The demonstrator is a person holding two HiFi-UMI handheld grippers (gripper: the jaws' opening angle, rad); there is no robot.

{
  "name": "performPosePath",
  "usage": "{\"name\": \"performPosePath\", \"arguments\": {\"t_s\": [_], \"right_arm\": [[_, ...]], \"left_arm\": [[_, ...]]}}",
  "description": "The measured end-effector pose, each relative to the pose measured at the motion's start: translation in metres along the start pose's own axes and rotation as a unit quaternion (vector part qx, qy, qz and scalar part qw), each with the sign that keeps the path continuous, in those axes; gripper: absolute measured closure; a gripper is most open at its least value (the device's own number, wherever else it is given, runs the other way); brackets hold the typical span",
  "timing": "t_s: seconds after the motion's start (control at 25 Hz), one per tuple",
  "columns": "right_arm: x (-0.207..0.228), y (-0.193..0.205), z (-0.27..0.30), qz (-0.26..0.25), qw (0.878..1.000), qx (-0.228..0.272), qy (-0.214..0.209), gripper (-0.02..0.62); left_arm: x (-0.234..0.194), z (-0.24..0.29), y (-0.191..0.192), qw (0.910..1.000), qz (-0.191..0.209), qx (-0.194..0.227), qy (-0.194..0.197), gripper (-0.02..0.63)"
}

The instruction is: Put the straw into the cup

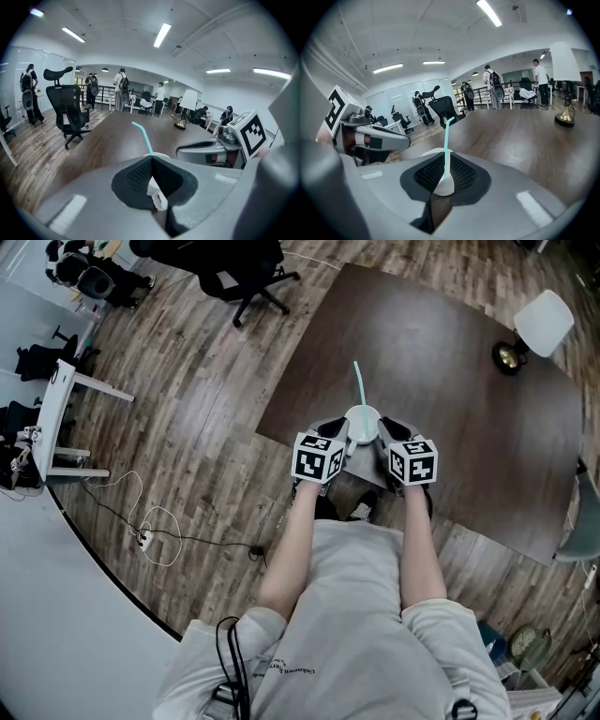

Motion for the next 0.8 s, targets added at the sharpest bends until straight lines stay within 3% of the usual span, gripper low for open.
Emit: {"name": "performPosePath", "arguments": {"t_s": [0.52,0.8], "right_arm": [[0.0,-0.008,-0.009,0.025,0.999,0.026,0.023,0.568],[-0.017,-0.004,-0.025,0.042,0.998,0.028,0.043,0.569]], "left_arm": [[0.004,-0.004,-0.012,0.9986,0.051,-0.002,0.015,0.605],[-0.001,-0.019,-0.032,0.9983,0.045,0.018,0.033,0.605]]}}
Point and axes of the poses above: the fingertips, and each gripper's own axes: z forward along the fingers, x to its right, y out of its underside, the point moved 7 cm from there along -z, backward along the fingers, and after that the axes turned 14 degrees about -x, right-handed, at the moved point
